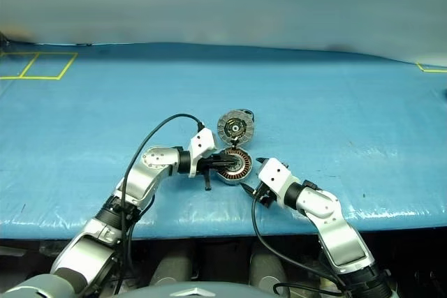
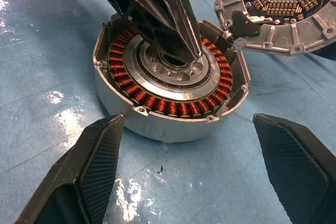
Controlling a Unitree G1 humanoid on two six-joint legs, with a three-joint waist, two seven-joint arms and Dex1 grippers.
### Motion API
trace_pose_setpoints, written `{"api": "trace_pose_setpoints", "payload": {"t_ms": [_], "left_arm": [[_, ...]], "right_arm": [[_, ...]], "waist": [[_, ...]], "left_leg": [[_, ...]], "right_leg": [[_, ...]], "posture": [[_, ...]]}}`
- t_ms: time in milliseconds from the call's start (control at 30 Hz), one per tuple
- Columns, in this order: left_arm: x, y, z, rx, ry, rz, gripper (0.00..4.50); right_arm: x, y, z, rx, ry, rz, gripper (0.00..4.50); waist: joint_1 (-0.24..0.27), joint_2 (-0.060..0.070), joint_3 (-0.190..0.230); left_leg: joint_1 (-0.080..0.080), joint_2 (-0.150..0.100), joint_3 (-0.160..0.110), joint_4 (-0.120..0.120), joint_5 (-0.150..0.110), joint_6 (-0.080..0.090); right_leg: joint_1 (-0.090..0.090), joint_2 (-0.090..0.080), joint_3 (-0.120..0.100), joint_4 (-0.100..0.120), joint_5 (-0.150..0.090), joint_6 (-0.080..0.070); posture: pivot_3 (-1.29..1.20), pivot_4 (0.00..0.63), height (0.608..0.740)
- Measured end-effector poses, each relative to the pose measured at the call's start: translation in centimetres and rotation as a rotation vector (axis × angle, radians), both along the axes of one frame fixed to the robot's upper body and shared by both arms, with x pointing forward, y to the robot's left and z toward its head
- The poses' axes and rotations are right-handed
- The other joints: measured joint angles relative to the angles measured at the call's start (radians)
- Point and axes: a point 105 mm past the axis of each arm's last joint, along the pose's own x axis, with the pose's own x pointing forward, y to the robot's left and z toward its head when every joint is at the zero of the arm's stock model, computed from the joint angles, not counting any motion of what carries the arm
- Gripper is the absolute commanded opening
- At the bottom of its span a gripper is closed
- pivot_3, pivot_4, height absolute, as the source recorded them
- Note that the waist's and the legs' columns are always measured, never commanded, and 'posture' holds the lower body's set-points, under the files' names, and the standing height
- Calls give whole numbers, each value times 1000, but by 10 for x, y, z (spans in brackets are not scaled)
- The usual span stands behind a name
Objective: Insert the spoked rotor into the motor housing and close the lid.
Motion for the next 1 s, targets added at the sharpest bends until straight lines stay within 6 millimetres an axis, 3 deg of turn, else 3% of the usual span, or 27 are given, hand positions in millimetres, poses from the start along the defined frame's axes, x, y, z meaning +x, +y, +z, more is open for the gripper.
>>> {"api": "trace_pose_setpoints", "payload": {"t_ms": [267, 1000], "left_arm": [[6, 1, -2, 92, -50, -22, 16], [0, 4, -4, 133, -77, -58, 16]], "right_arm": [[-1, -1, -2, 0, 3, -11, 4145], [0, 0, -1, -4, -6, -14, 4145]], "waist": [[1, 0, 0], [0, 0, 0]], "left_leg": [[0, 0, 0, 0, 0, 0], [2, 0, 0, 1, 0, 0]], "right_leg": [[0, 0, 0, 0, 0, 0], [2, 0, 0, 0, 0, 0]], "posture": [[0, 150, 740], [0, 150, 740]]}}
